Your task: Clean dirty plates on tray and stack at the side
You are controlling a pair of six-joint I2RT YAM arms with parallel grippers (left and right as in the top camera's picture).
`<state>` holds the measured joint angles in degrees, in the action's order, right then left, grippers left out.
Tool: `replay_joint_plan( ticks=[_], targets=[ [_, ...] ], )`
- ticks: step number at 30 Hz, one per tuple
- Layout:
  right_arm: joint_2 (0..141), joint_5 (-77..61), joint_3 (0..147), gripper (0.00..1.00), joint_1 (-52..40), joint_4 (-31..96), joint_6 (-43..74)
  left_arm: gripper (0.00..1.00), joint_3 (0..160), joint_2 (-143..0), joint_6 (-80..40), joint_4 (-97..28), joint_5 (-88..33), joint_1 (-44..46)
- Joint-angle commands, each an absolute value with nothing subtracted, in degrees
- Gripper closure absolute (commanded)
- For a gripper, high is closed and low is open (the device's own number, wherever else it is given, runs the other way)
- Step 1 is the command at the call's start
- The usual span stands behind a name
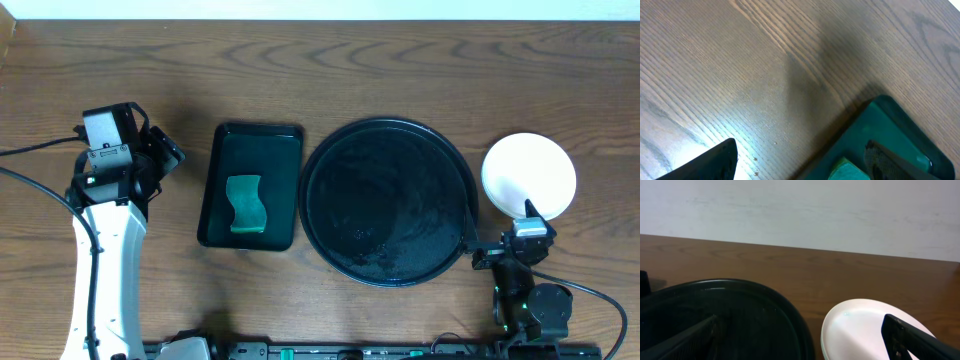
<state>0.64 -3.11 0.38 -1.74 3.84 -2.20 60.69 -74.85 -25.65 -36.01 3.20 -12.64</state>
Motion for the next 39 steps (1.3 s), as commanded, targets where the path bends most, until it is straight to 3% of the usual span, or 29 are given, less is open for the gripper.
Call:
replay_joint_plan(
  ticks=[1,22,39],
  targets=[
    [0.3,-3.3,0.3,0.01,-2.6,4.1,-3.0,0.19,61.6,-74.8,-25.7,-36.2,3.9,-12.8],
    [0.3,-3.3,0.3,0.01,-2.6,4.1,-3.0,0.19,60.7,-73.0,-25.7,-36.2,3.9,-12.8],
    [0.3,-3.3,0.3,0.01,-2.6,4.1,-3.0,0.19,59.2,-48.0,-25.7,-37.3,3.9,-12.8]
  ],
)
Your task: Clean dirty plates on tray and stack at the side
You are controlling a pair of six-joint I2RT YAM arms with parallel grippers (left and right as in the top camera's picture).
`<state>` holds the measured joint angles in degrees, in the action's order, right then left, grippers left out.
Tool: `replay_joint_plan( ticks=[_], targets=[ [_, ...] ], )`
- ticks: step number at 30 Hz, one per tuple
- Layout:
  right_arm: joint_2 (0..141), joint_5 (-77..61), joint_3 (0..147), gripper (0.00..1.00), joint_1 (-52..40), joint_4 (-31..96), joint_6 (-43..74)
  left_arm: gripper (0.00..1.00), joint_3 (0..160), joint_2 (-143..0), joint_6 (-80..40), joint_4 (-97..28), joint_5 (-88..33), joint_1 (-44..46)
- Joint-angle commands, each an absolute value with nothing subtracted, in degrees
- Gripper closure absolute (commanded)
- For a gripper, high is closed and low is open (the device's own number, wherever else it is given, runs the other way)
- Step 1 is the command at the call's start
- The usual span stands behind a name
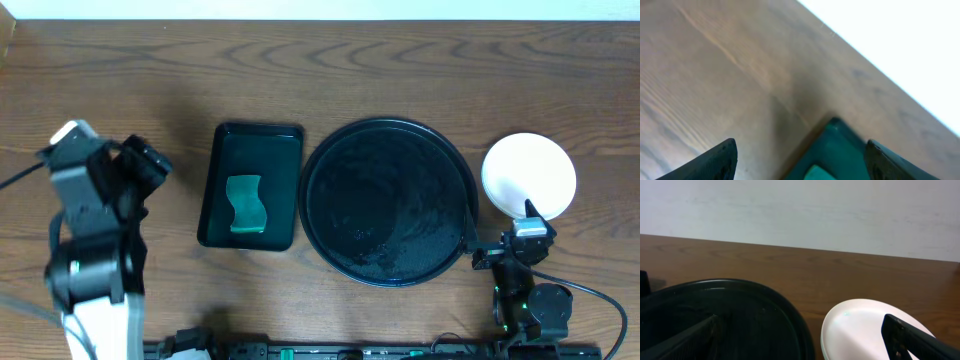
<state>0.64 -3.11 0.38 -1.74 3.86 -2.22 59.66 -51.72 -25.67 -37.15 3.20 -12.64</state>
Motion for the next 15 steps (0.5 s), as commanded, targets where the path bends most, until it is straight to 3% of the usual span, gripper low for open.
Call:
replay_joint_plan(
  ticks=[1,15],
  targets=[
    [0.3,-3.3,0.3,0.01,-2.6,4.1,-3.0,0.19,59.2,-46.5,-25.7,-37.3,3.9,-12.8],
    [0.3,-3.3,0.3,0.01,-2.6,4.1,-3.0,0.19,58.6,-29.8,-25.7,-37.3,3.9,-12.8]
  ],
)
